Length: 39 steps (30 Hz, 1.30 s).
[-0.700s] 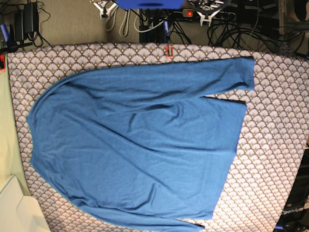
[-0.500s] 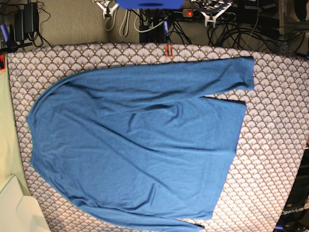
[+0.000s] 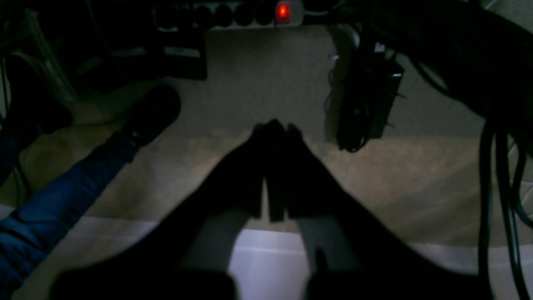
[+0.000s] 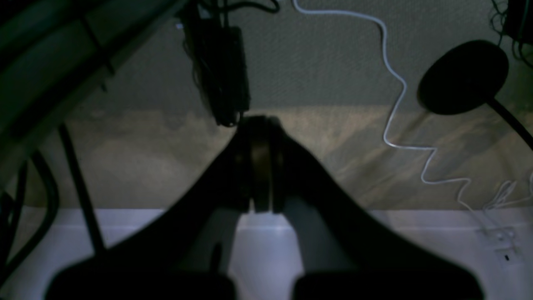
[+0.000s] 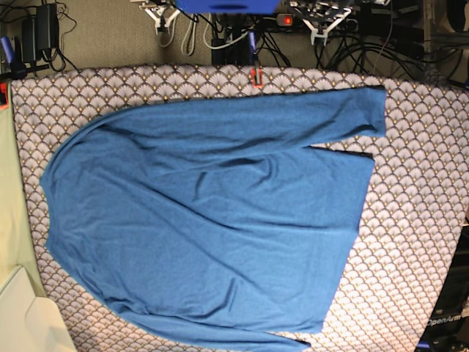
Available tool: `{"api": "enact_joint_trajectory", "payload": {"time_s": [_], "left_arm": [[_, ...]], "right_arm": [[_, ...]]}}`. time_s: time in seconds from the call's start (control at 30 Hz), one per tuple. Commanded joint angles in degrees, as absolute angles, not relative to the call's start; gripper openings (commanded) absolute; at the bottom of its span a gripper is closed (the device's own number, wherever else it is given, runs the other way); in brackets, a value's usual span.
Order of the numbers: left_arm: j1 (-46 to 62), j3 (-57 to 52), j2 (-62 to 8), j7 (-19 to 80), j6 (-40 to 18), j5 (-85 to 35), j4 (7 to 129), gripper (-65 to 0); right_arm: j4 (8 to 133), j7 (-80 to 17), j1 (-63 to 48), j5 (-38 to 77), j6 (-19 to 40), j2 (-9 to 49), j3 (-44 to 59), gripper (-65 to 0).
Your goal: Fold the T-shirt properly
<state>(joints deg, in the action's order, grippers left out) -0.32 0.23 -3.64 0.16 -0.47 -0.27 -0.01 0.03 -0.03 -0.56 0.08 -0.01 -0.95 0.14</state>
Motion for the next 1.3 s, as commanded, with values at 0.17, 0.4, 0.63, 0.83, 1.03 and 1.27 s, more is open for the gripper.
{"api": "enact_joint_trajectory", "payload": {"time_s": [0.17, 0.4, 0.63, 0.83, 1.03, 1.27], "left_arm": [[-0.3, 0.4, -3.7, 0.0, -0.4, 0.0, 0.0, -64.6], [0.0, 0.4, -4.1, 0.0, -0.4, 0.0, 0.0, -64.6], [0.0, 0.4, -4.8, 0.0, -0.4, -0.1, 0.0, -64.6], [0.0, 0.4, -4.8, 0.0, -0.4, -0.1, 0.0, -64.7], [0.1, 0.3, -4.8, 0.0, -0.5, -0.1, 0.0, -64.7], [1.1, 0.3, -4.9, 0.0, -0.6, -0.1, 0.0, -64.7]], "right_arm": [[0.0, -0.1, -0.7, 0.3, 0.3, -1.0, 0.1, -65.0], [0.0, 0.0, -0.7, 0.3, 0.3, -0.1, -0.2, -65.0], [0.0, 0.0, -0.7, 0.3, 0.3, 0.4, -0.2, -65.0], [0.0, 0.0, -0.7, 0.3, 0.3, 0.4, -0.2, -65.0], [0.0, 0.0, -1.0, 0.3, 0.3, 0.4, -0.2, -65.0], [7.2, 0.0, -4.7, 0.3, 0.3, 0.4, -0.3, -65.0]]}}
